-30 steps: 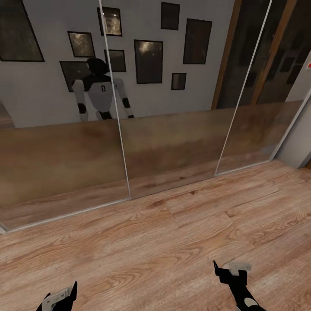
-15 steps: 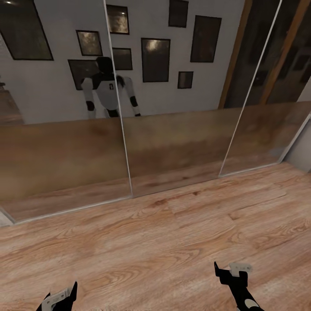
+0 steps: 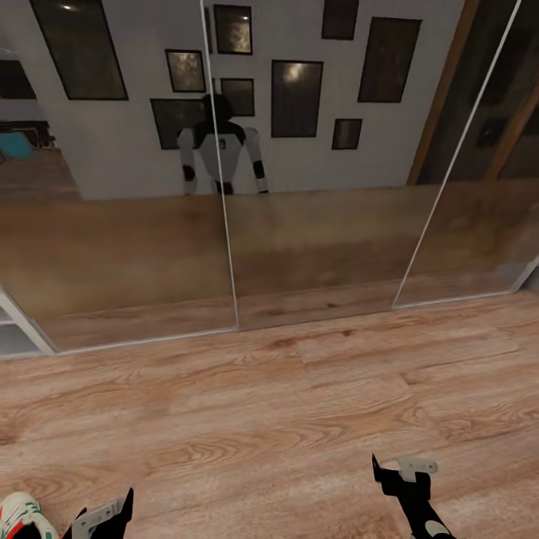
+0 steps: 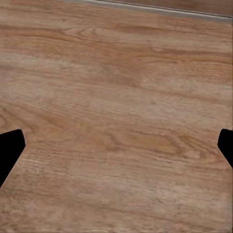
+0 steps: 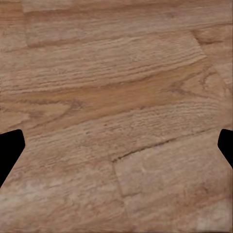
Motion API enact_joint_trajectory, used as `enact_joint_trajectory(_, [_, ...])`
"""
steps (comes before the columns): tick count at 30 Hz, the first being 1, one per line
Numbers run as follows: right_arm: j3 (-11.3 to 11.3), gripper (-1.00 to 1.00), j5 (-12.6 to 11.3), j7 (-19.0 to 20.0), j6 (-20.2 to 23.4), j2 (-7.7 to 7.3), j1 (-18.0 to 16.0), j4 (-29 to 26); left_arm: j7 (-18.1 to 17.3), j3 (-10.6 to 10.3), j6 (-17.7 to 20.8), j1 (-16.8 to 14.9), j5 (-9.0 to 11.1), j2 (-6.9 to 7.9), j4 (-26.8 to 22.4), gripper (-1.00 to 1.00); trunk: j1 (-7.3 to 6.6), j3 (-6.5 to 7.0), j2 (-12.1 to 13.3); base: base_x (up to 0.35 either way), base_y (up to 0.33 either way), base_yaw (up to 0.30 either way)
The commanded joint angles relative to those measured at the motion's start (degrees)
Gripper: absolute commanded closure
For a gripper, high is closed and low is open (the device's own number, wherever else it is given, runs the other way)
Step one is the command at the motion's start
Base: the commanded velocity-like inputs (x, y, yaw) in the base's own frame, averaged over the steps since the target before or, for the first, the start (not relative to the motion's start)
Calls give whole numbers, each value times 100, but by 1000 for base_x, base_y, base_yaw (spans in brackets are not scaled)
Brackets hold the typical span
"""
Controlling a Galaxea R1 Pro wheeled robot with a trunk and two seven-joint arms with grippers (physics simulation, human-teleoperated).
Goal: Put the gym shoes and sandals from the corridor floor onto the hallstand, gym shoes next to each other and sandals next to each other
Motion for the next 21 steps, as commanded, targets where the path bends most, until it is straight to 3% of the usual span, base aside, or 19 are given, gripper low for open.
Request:
enact_joint_trajectory(1, [51,-100,-24,-36,-8,-3,-1,-2,-54,39,-11,-6,5,-4,0,-100,-4,-10,-2,-219,-207,226])
enact_joint_trajectory(13, [46,-100,-26,-39,-8,-5,-1,0,-49,45,-14,-6,31,-4,-18,-100,-4,-53,-2,-198,-151,249])
enact_joint_trajectory(21, [45,-100,-27,-44,-8,-5,-1,0,-48,46,-6,-6,36,-4,-20,-100,-4,-56,-2,-46,-25,270])
